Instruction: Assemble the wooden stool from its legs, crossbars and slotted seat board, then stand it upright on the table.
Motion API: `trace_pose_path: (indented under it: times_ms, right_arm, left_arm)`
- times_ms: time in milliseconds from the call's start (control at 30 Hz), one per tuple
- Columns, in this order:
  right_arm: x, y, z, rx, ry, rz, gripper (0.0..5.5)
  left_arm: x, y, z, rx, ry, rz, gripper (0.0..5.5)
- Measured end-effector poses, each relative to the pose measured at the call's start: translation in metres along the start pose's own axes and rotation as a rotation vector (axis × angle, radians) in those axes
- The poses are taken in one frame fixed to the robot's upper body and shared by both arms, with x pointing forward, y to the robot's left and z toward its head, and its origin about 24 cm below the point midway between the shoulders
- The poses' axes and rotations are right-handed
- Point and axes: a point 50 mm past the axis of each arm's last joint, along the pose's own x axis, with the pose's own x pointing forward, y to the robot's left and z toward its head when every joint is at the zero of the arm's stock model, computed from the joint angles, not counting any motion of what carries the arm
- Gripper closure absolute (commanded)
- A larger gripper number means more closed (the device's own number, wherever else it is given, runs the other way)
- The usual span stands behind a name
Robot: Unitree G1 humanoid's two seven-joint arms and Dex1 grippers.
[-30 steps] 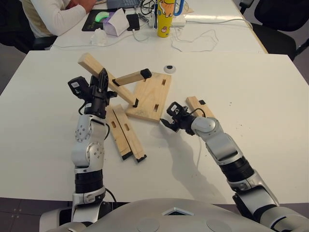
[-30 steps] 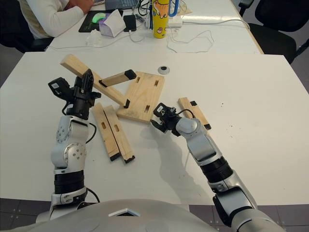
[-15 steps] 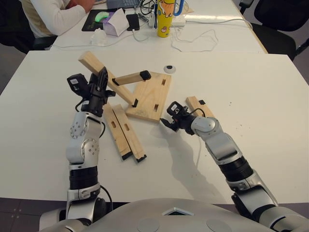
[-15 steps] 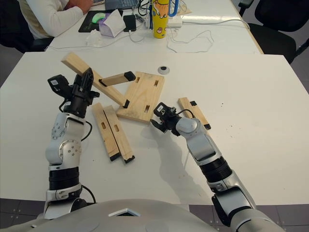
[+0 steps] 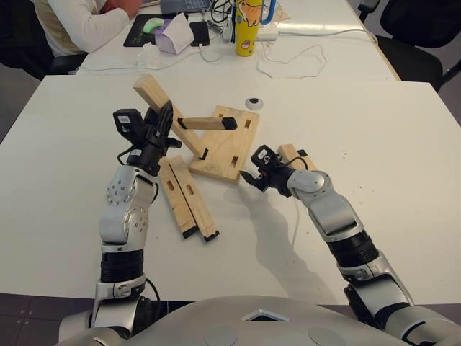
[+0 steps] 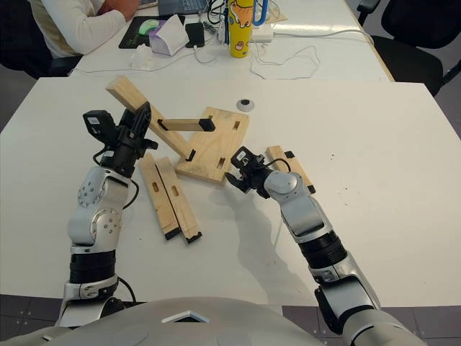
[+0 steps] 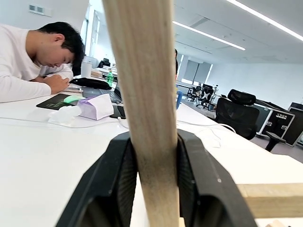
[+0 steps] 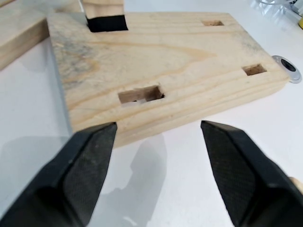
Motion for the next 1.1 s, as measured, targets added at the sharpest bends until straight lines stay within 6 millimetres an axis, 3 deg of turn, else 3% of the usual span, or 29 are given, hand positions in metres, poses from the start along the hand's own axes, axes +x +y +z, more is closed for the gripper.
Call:
trace_pose_path:
  times_ms: [467, 1100]
  right_arm:
    - [-0.002, -0.010, -0.001, 0.018, -0.003, -0.032, 2.20]
    - [-0.002, -0.011, -0.001, 0.019, -0.005, -0.038, 2.20]
  left_arm:
    - [0.005, -0.015, 0.005, 0.063, 0.106, -0.050, 4.45]
    - [0.004, -0.022, 0.017, 0.058, 0.063, -0.081, 4.45]
